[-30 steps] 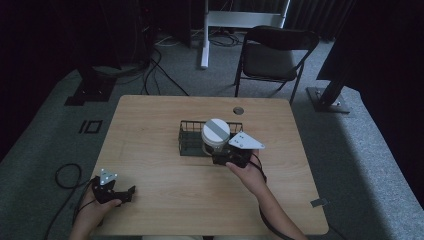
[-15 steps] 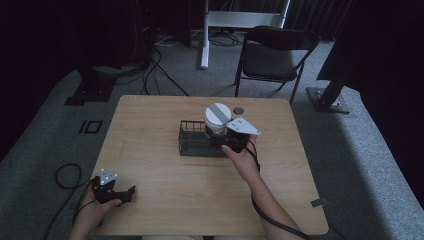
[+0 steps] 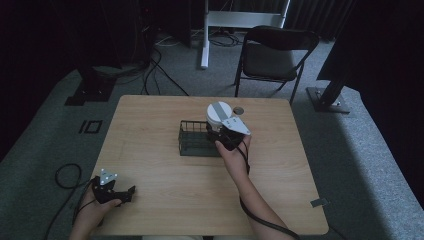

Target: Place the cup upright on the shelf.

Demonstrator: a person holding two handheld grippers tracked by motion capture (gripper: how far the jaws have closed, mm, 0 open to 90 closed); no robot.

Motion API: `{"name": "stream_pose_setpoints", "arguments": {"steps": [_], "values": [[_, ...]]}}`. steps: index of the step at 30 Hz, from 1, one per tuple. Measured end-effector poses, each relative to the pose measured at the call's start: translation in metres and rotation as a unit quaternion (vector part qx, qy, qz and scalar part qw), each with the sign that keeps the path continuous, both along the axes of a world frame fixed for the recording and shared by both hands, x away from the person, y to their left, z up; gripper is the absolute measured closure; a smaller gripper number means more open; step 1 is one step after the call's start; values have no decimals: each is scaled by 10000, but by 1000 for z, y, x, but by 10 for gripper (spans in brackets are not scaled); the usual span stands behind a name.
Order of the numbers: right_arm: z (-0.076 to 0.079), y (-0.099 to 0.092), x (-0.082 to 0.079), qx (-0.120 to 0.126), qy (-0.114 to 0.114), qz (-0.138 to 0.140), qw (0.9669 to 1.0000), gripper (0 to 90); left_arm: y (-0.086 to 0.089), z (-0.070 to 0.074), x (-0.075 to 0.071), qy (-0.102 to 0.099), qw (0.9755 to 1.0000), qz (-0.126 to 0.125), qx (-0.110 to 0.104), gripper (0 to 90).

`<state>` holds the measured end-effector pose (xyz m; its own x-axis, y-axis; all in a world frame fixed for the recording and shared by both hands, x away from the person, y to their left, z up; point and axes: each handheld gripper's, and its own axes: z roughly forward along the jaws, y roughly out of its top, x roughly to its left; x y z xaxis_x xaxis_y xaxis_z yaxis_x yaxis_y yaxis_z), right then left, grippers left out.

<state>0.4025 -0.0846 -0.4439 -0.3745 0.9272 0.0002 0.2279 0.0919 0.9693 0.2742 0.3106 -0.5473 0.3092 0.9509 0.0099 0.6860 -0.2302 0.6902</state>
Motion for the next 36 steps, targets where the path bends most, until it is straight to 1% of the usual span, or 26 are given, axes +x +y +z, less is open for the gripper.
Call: {"name": "stream_pose_setpoints", "arguments": {"steps": [2, 6, 8, 12, 13, 17, 19, 21, 27, 36], "values": [[-5, 6, 2, -40, 30, -169, 9998, 186, 0, 0, 0, 0, 10000, 0, 1, 20], [-9, 11, 4, -33, 94, -188, 9998, 186, 0, 0, 0, -5, 10000, 3, -6, 20], [-13, 15, 5, -76, 102, -269, 9996, 186, 0, 0, 0, 2, 10000, -3, 1, 20], [-17, 17, 7, -26, 149, -351, 9993, 186, 0, 0, 0, 2, 10000, -3, 1, 20], [-19, 19, 8, -54, 160, -375, 9992, 186, 0, 0, 0, 2, 10000, -3, 2, 20], [-22, 20, 9, -74, 269, -433, 9987, 186, 0, 0, 0, -1, 10000, -2, -1, 20], [-24, 21, 10, -30, 380, -445, 9983, 186, 0, 0, 0, 0, 10000, -3, 0, 20], [-26, 22, 10, -74, 443, -441, 9980, 186, 0, 0, 0, 0, 10000, -3, -1, 20], [-28, 28, 11, -147, 481, -452, 9977, 186, 0, 0, 0, 2, 10000, -2, 1, 20], [-30, 33, 14, -174, 633, -493, 9966, 186, 0, 0, 0, 3, 10000, -2, -1, 20]]}}
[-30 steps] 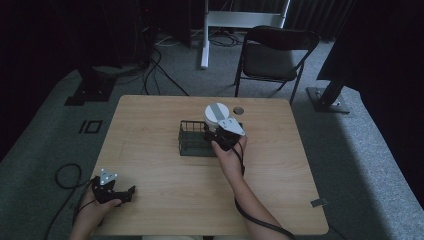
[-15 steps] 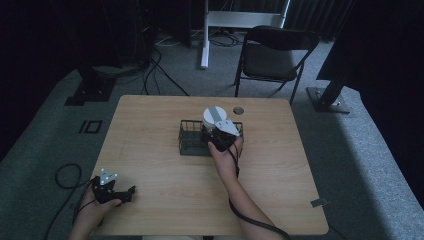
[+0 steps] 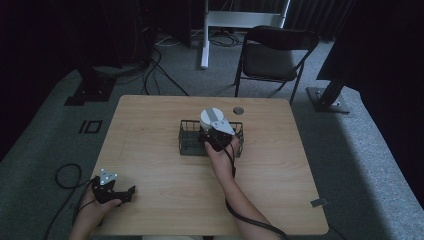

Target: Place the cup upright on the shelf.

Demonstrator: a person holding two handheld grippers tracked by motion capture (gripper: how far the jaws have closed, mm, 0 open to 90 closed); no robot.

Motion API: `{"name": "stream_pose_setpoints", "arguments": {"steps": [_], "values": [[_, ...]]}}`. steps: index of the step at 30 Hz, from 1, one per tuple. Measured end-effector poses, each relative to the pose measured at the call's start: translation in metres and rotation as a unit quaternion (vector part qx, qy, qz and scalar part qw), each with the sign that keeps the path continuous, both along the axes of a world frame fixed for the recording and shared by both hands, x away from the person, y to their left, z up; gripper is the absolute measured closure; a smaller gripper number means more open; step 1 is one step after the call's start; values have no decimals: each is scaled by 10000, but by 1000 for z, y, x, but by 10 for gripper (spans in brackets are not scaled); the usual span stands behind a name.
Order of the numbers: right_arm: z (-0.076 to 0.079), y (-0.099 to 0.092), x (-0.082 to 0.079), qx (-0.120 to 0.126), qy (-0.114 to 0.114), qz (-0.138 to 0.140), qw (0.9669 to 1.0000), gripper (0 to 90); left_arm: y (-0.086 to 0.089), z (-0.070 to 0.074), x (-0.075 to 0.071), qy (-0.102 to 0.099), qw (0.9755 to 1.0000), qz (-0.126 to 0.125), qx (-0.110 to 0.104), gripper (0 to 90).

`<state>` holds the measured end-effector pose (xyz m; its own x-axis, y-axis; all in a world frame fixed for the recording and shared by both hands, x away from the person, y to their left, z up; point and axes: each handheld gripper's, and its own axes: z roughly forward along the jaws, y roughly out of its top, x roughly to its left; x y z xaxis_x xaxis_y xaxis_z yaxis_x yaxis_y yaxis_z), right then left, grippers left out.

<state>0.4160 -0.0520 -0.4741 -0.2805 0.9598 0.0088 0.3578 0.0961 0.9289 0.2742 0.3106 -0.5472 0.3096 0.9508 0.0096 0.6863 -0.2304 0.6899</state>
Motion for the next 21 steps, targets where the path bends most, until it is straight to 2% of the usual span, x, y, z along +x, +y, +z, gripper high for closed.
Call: {"name": "stream_pose_setpoints", "arguments": {"steps": [18, 21], "values": [[-2, 2, 3, -163, 334, 0, 9993, 186, 0, 0, 0, -3, 10000, 0, 0, 20], [-7, 1, 3, -73, 345, 5, 9994, 186, 0, 0, 0, -1, 10000, 1, 1, 20]]}}
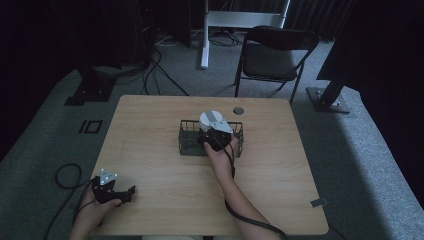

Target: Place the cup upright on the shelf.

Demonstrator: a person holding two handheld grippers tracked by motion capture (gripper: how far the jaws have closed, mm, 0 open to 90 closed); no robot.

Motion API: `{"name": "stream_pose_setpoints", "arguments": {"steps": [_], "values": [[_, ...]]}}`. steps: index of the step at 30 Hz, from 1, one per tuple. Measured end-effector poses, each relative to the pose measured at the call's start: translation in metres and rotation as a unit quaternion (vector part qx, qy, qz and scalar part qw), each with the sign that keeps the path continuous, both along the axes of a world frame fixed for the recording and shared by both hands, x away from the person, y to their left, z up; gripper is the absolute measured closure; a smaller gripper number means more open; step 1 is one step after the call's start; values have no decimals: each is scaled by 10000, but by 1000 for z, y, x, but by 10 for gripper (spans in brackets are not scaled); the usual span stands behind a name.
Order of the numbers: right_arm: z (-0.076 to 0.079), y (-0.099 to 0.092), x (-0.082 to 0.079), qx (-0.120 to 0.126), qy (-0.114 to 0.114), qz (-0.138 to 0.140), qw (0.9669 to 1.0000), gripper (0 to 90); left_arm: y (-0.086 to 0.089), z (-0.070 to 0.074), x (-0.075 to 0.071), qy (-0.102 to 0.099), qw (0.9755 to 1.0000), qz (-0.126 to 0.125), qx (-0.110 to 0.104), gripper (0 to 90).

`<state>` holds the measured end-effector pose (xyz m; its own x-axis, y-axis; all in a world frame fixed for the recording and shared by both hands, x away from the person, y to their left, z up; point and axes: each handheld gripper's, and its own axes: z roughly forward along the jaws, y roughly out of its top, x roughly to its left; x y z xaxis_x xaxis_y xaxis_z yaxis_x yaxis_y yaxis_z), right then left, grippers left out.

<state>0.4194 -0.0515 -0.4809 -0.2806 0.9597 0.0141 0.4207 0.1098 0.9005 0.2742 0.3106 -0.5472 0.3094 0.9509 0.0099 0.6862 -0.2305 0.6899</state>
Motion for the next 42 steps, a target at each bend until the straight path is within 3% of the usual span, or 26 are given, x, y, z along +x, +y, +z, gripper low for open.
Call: {"name": "stream_pose_setpoints", "arguments": {"steps": [10, 28, 35, 42], "values": [[-1, -4, -1, 130, 27, 65, 9999, 184, 0, 0, 0, 0, 10000, -2, 1, 21], [4, -14, -5, 224, 57, 589, 9980, 116, 0, 0, 0, 0, 10000, 0, -1, 20], [3, -17, -5, 42, 211, 774, 9968, 115, 0, 0, 0, 1, 10000, -1, 0, 20], [6, -21, -7, 221, 126, 843, 9961, 115, 0, 0, 0, -1, 10000, -3, -1, 20]]}}
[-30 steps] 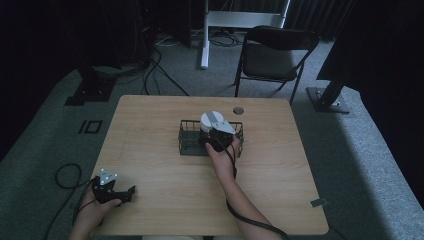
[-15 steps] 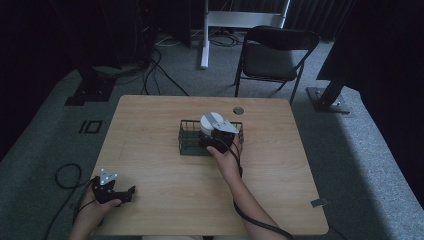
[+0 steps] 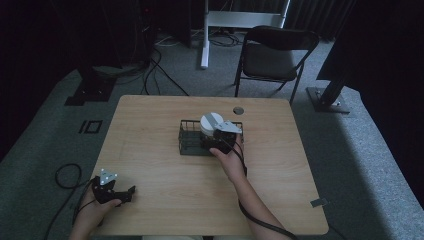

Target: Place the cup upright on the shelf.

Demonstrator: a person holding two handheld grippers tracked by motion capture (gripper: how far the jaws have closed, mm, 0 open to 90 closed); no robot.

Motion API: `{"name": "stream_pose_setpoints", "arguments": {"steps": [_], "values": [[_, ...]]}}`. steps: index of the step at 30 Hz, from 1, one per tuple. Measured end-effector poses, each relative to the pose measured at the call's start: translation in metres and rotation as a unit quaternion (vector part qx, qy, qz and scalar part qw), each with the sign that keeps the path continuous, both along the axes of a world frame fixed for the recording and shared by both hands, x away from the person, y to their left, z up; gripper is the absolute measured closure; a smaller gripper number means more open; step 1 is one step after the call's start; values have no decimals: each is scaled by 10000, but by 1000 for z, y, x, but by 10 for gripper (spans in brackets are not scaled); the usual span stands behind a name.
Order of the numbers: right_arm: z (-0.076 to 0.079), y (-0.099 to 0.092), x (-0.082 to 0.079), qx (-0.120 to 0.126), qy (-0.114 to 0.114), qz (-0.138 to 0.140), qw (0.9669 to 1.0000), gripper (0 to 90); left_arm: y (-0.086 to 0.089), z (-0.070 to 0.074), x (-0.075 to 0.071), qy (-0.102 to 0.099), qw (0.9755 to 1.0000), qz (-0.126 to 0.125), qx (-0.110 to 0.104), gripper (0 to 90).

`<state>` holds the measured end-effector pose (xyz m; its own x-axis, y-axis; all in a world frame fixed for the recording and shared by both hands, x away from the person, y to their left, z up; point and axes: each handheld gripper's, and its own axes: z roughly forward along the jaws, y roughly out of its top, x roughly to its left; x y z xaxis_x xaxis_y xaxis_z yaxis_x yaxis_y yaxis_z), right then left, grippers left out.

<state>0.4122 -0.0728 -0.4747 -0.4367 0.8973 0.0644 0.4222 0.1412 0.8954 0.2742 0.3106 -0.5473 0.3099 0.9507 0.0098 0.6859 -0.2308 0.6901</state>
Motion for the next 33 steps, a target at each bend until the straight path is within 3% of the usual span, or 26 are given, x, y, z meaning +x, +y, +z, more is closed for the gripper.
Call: {"name": "stream_pose_setpoints", "arguments": {"steps": [8, 16, 21, 33], "values": [[4, -5, -4, -66, -55, 101, 9999, 115, 0, 0, 0, 2, 10000, 1, 2, 20], [7, -11, -7, 21, -87, 175, 9998, 115, 0, 0, 0, 4, 10000, 0, 4, 20], [7, -13, -12, -118, -76, 324, 9994, 115, 0, 0, 0, 5, 10000, -1, 6, 20], [13, -30, -27, -9, -248, 388, 9989, 116, 0, 0, 0, 3, 10000, 0, 5, 20]]}}
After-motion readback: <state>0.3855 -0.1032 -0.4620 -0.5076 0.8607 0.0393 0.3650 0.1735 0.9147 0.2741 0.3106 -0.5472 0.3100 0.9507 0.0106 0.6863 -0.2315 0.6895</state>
